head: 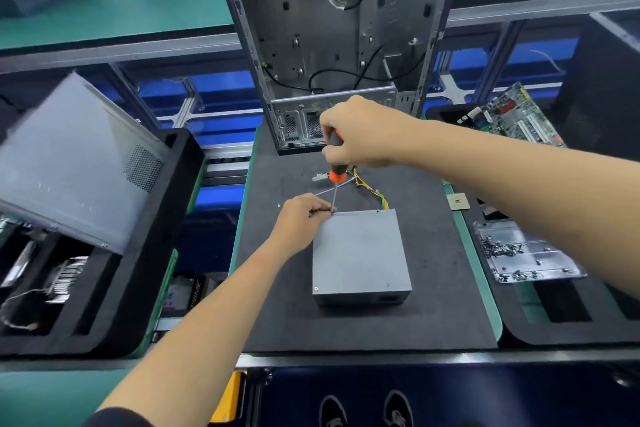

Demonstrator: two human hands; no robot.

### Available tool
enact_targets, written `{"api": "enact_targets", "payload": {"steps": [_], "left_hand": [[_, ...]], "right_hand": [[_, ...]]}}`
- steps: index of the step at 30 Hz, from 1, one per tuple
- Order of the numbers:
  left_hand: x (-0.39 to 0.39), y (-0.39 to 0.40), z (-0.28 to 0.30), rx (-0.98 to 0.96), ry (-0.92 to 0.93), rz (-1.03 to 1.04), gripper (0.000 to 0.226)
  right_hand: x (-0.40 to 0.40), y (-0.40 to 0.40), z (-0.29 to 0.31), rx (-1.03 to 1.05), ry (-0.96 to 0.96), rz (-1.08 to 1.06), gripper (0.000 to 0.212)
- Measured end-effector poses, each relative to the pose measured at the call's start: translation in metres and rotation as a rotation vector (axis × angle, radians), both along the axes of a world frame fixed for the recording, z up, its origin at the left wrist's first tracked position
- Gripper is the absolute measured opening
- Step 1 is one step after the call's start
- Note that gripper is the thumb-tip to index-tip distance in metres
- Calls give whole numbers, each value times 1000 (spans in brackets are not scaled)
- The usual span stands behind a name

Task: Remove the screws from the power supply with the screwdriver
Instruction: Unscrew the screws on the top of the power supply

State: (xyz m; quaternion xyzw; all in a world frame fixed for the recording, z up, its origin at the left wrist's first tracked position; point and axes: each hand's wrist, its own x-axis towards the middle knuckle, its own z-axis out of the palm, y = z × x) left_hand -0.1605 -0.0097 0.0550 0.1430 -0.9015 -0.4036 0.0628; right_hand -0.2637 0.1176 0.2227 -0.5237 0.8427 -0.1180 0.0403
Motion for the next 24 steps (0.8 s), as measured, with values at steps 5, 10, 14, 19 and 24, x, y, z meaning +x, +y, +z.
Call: {"api": "enact_targets", "payload": {"steps": [5,10,14,19,24], "left_hand": [[-3,-2,-1,51,-31,-3,16],[-4,-5,-1,106,-54,8,23],[-4,-9,-4,174,-72,46,22],[-5,-8,-4,179,-61,24,20],[-4,-8,-5,188,-46,23,21]], "right_hand": [[0,-2,0,17,2,5,11],[-2,-4,2,29,-5,13,11],[-5,-3,2,21,-37,-2,11],[-9,-2,0,11,-55,-13,14],[-11,-1,-2,-6,-45,6,15]]}}
